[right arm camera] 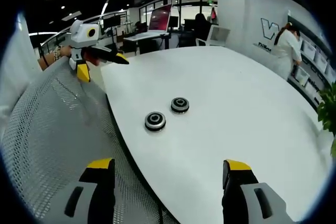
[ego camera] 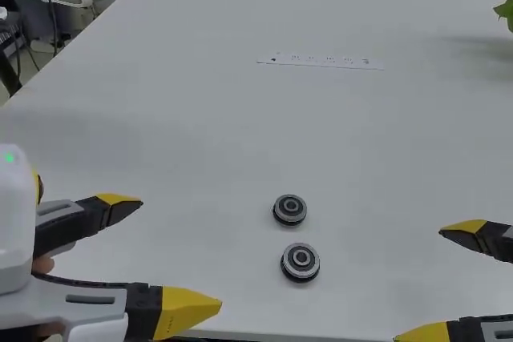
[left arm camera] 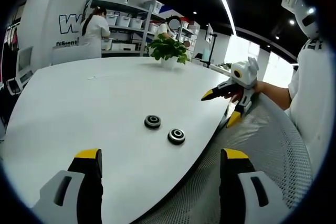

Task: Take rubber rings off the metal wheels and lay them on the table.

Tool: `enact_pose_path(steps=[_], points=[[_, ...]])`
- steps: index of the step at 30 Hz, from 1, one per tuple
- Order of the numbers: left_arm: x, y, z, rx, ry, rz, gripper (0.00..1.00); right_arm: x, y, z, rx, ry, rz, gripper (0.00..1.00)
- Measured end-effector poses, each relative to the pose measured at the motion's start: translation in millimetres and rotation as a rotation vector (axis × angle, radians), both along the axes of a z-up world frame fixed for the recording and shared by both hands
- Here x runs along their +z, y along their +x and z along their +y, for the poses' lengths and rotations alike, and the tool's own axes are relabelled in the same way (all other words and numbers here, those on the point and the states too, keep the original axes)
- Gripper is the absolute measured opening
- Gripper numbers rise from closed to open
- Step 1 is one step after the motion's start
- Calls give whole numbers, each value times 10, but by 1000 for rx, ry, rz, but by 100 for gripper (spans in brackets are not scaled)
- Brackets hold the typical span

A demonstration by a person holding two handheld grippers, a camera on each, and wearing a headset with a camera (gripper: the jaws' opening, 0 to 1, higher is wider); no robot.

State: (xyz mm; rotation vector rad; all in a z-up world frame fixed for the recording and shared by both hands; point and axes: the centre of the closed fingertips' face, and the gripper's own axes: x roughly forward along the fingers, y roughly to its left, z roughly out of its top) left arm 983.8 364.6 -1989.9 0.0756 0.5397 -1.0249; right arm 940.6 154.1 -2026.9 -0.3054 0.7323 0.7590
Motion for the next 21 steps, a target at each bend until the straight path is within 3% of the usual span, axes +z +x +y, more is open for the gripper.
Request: enact_pose_path(steps=[5,9,14,17,21], points=[[4,-10,-8,-6,-3,2,91,2,3,-4,-5,4,2,83],[39,-9,-19,-16,-10,-17,90,30,26,-14,-20,18,-6,83],[114,-19,-43,-32,-36,-38,90,104,80,-40,-65,72,-21,83],[221,-29,-62,-47,-85,-47,89,120,99,-60,-84,80,-21,82],[318,-10,-42,-64,-74,-85,91,257,162,-76,-134,160,-51,82]])
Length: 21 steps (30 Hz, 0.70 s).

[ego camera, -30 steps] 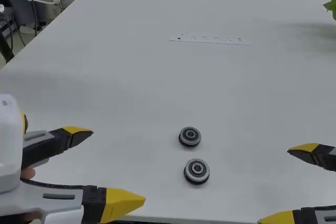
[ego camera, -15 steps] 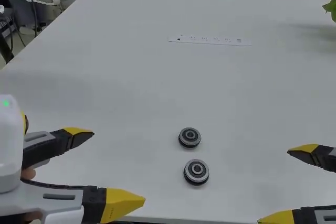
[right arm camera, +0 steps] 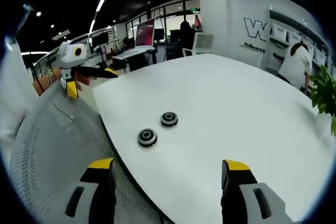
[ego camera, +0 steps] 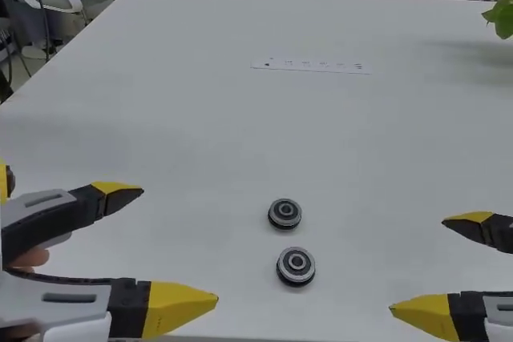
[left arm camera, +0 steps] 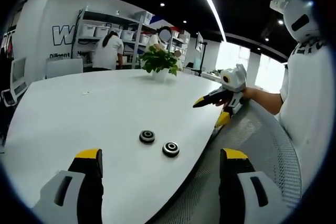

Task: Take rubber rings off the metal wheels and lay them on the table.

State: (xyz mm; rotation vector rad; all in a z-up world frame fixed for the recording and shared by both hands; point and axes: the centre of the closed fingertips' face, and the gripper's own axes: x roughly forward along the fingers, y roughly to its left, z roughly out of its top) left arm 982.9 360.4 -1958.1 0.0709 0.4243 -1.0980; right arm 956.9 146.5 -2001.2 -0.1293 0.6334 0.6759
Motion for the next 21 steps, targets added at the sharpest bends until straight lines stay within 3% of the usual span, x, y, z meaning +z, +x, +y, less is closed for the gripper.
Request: enact_pose_path(steps=[4,8,16,21], points=[[74,21,28,-12,13,-17,91,81,30,-25,0,8,-12,82],[180,46,18,-34,19,-50,90,279,143,-9,3,32,-65,82],[380,148,-89,-84,35,-130,89,627,399,131,58,45,-157,80],[535,232,-165,-121,50,-188,89,731,491,264,112,34,-187,78]])
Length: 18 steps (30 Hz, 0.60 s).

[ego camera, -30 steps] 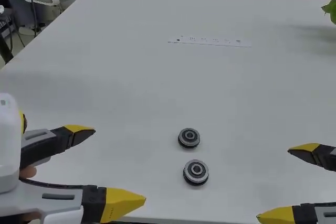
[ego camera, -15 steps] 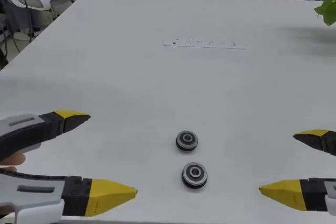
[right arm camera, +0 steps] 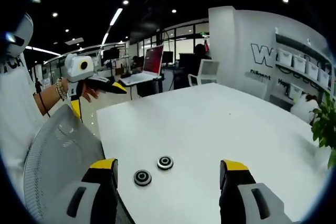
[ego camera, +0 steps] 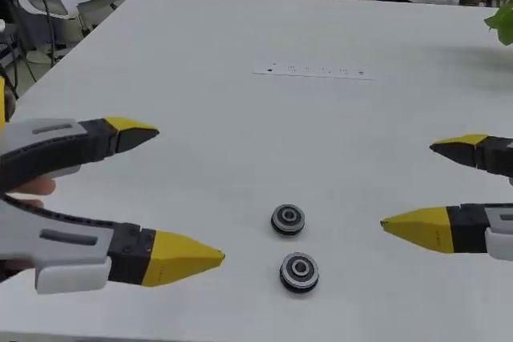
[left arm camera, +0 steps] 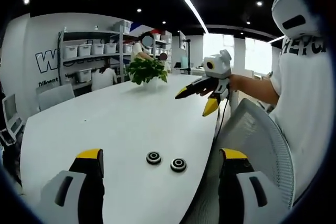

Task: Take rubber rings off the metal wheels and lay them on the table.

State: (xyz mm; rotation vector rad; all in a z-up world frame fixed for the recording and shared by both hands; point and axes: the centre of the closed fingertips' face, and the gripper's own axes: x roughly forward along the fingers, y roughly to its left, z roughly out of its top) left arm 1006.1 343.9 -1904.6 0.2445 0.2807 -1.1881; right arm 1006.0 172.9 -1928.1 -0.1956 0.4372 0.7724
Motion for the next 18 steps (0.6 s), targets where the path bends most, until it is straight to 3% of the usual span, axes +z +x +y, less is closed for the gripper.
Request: enact_pose_path(steps=[8,9,12,15,18], points=[[272,186,-189,-50,14,-97,86,26,178,208,76,-25,-27,75],[302,221,-227,-60,15,-114,86,13,187,286,108,2,-16,74],[385,275,-331,-85,-9,-146,86,-50,234,365,134,11,10,71],[479,322,-474,-114,-64,-151,84,-137,328,447,141,17,20,66],[473,344,-592,-137,-57,-152,81,-222,340,535,162,47,48,63]])
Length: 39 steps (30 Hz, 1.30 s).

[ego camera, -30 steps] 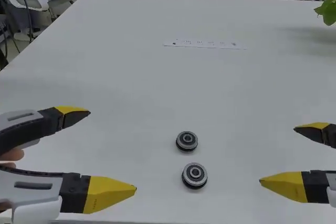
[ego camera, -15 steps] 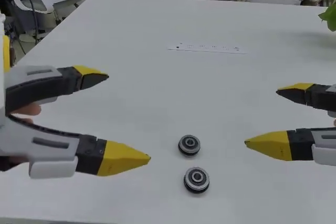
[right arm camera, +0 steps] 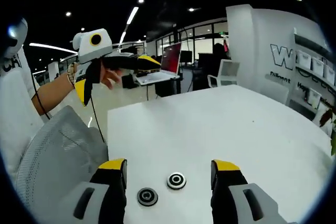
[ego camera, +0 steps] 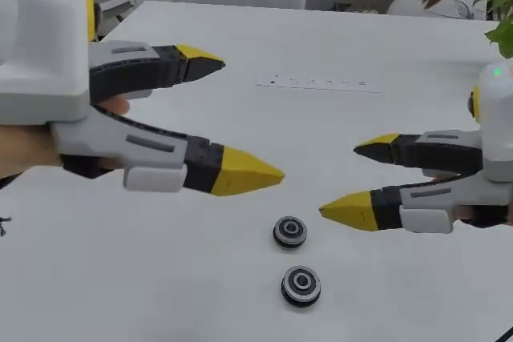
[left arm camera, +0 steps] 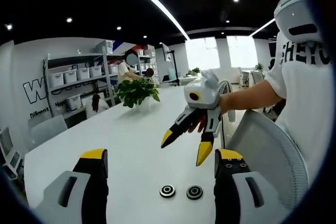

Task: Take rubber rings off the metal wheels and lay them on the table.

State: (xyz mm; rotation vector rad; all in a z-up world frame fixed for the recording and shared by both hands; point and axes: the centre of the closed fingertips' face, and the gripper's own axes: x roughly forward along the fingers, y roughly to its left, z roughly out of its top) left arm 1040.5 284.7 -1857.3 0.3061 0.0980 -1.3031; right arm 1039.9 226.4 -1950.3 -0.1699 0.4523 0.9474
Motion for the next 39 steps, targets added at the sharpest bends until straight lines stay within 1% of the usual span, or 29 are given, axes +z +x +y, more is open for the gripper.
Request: enact_pose_path(steps=[3,5,7,8,9,10,11,12,13,15,16,17,19,20,21,22,23,24,25,26,27,29,30,32,33,34,35,37,39], points=[[-43,29,-124,-18,18,-9,80,-113,16,40,9,-2,15,60],[-78,39,-214,-32,19,-13,79,-200,18,47,12,-2,23,58],[-133,38,-315,-49,9,-6,78,-294,3,39,12,1,35,56],[-181,36,-377,-53,5,2,78,-343,-18,33,13,8,47,55],[-197,29,-399,-54,4,4,77,-371,-32,29,13,12,56,54],[-261,19,-465,-54,7,6,75,-395,-47,24,14,17,60,53],[-323,0,-512,-63,15,-10,73,-427,-73,20,21,18,64,51],[-354,-21,-545,-76,13,-26,71,-451,-88,14,25,15,67,50],[-399,-45,-585,-88,6,-30,70,-485,-99,2,28,12,71,49],[-450,-56,-634,-93,-22,-16,67,-558,-107,-31,30,6,84,48],[-497,-52,-659,-91,-37,-7,66,-584,-111,-43,30,7,92,47],[-539,-47,-665,-91,-43,-2,65,-610,-122,-49,34,6,98,46],[-674,-43,-665,-89,-37,2,62,-669,-138,-69,42,-1,102,42],[-734,-38,-656,-82,-29,7,61,-705,-160,-73,48,-2,113,41],[-850,-37,-626,-76,1,8,59,-727,-172,-75,51,-2,120,40],[-922,-36,-603,-70,20,9,58,-751,-184,-80,53,-6,126,39],[-1019,-44,-571,-65,41,23,57,-793,-205,-89,58,-20,134,39],[-1084,-56,-549,-65,56,41,55,-830,-218,-103,60,-37,139,39],[-1183,-87,-516,-76,86,69,53,-903,-233,-143,57,-71,148,38],[-1230,-97,-500,-83,98,81,51,-922,-236,-151,56,-76,152,38],[-1270,-110,-490,-92,98,96,49,-956,-253,-150,60,-77,159,38],[-1325,-110,-473,-94,106,111,49,-1015,-300,-147,77,-98,171,36],[-1369,-109,-462,-94,123,113,49,-1038,-317,-145,83,-107,177,35],[-1407,-118,-460,-96,128,123,48,-1090,-346,-132,97,-124,185,35],[-1426,-138,-468,-101,124,140,47,-1116,-371,-122,110,-133,190,34],[-1479,-189,-484,-114,133,172,46,-1131,-388,-115,117,-138,194,33],[-1526,-223,-489,-128,152,180,45,-1148,-411,-98,125,-140,201,33],[-1633,-309,-507,-166,196,175,44,-1165,-438,-75,135,-144,206,34],[-1733,-388,-516,-199,236,181,42,-1181,-453,-53,149,-153,203,33]])
